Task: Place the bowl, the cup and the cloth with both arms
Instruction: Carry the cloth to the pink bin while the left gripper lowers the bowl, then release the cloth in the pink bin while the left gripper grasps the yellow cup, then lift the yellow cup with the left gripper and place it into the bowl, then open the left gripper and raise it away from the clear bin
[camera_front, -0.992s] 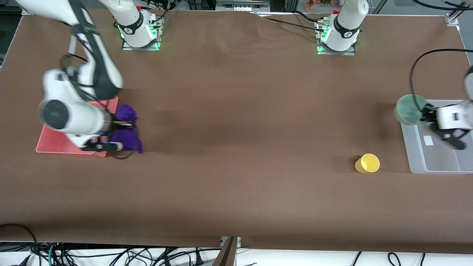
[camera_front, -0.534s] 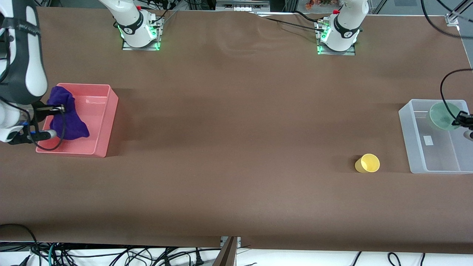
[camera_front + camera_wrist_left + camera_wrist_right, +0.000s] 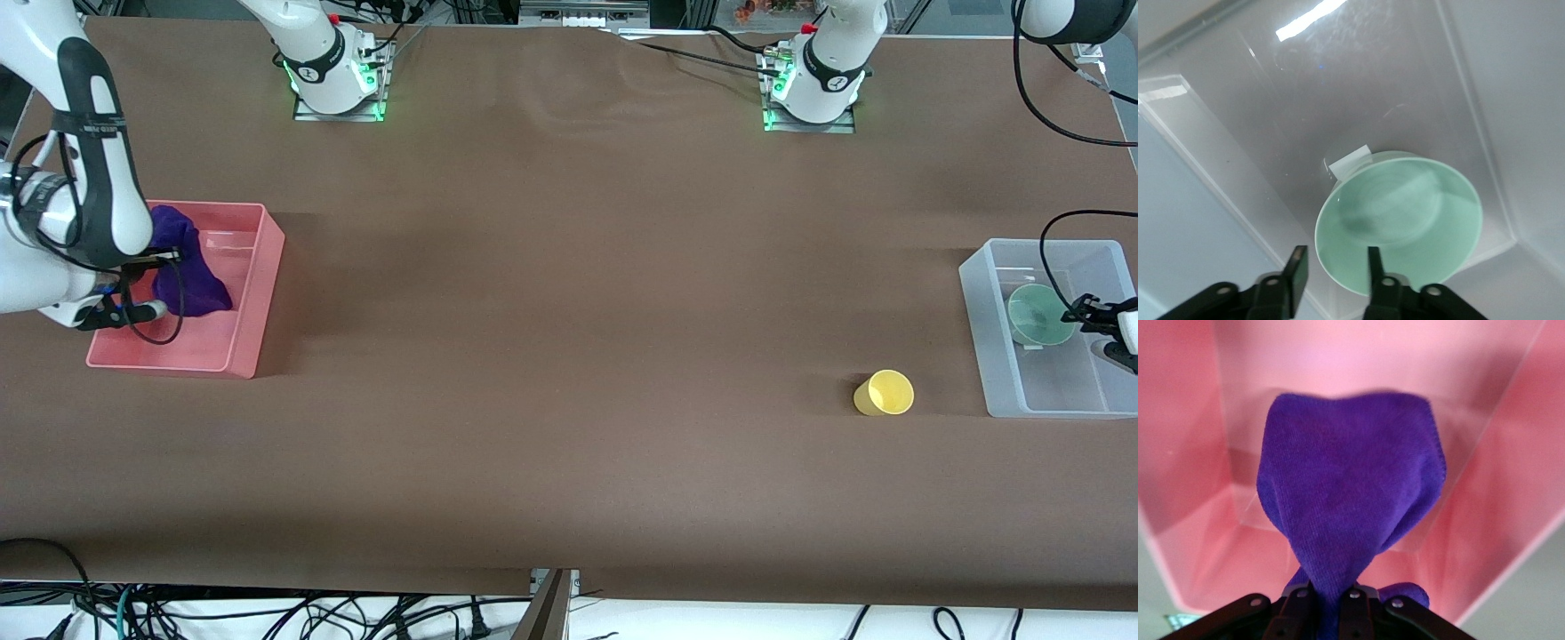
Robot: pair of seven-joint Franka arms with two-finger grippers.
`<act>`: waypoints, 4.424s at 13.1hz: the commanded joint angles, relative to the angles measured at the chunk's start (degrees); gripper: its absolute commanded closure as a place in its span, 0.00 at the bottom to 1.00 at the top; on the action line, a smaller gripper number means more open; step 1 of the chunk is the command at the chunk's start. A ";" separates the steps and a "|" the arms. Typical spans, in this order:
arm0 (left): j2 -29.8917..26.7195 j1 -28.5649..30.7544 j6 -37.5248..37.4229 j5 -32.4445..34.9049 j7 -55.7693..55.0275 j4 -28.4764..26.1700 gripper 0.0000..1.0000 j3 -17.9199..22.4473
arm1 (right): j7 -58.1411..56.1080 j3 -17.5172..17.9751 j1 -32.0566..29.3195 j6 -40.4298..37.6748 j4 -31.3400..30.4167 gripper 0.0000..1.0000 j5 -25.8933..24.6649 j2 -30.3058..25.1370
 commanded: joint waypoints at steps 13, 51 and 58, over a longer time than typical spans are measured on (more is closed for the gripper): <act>-1.26 -12.35 -4.90 -5.01 -34.83 3.85 0.00 -13.40 | 0.97 17.65 0.91 -23.52 38.58 0.00 1.62 -5.76; -14.95 0.30 -12.97 7.89 -18.54 3.32 0.00 -27.87 | 18.11 16.52 2.23 -25.01 39.66 0.00 1.62 -7.44; -21.99 0.30 -23.85 1.40 -51.60 3.32 0.00 -37.30 | 18.11 16.51 2.23 -25.01 39.66 0.00 1.53 -7.44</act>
